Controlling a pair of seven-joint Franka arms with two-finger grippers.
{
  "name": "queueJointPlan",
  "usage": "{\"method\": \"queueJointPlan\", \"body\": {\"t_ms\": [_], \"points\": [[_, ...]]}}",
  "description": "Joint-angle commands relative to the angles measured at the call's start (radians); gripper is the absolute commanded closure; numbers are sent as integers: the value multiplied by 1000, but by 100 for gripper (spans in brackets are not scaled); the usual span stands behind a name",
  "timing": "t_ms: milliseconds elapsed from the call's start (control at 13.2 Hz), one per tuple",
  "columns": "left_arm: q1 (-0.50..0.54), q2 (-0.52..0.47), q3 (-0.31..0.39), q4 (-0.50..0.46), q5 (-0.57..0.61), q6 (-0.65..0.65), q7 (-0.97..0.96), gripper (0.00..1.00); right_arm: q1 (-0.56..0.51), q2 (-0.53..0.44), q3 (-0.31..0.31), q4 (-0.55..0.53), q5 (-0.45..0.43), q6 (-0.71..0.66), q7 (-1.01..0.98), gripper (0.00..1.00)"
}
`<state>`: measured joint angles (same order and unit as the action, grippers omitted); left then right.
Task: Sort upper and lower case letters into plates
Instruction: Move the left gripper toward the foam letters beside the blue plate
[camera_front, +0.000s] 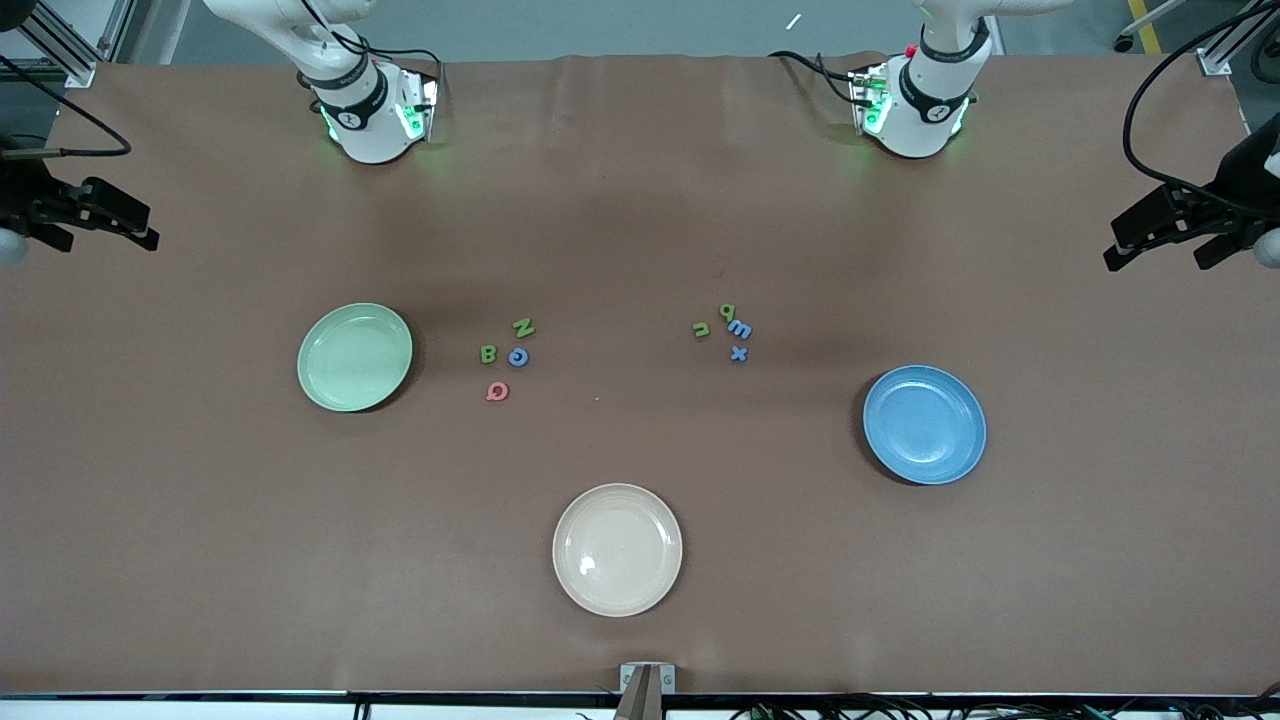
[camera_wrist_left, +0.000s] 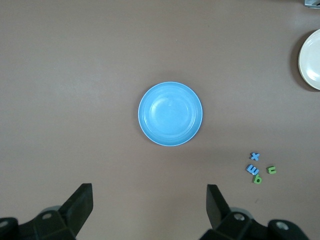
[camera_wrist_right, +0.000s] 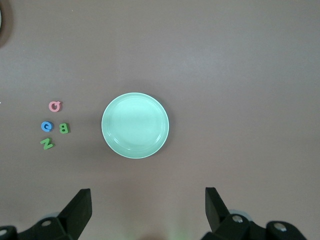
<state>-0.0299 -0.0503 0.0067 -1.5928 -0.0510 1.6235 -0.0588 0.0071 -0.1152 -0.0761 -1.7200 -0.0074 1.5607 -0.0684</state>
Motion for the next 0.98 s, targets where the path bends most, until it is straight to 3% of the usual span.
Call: {"method": "queueJointPlan", "body": {"t_ms": [0, 453, 680, 906], "points": [[-2, -6, -8, 5, 0, 6, 11, 0, -7, -31, 7, -32, -14, 22, -8, 0], [-7, -2, -48, 11, -12, 6, -10, 0, -7, -32, 7, -32, -2, 24, -10, 0], [-5, 10, -164, -13, -15, -4, -99, 0, -7, -34, 7, -33, 1, 19, -10, 0], [-7, 78, -353, -33, -9, 4, -327, 0, -6, -34, 7, -33, 1, 19, -10, 0]]}}
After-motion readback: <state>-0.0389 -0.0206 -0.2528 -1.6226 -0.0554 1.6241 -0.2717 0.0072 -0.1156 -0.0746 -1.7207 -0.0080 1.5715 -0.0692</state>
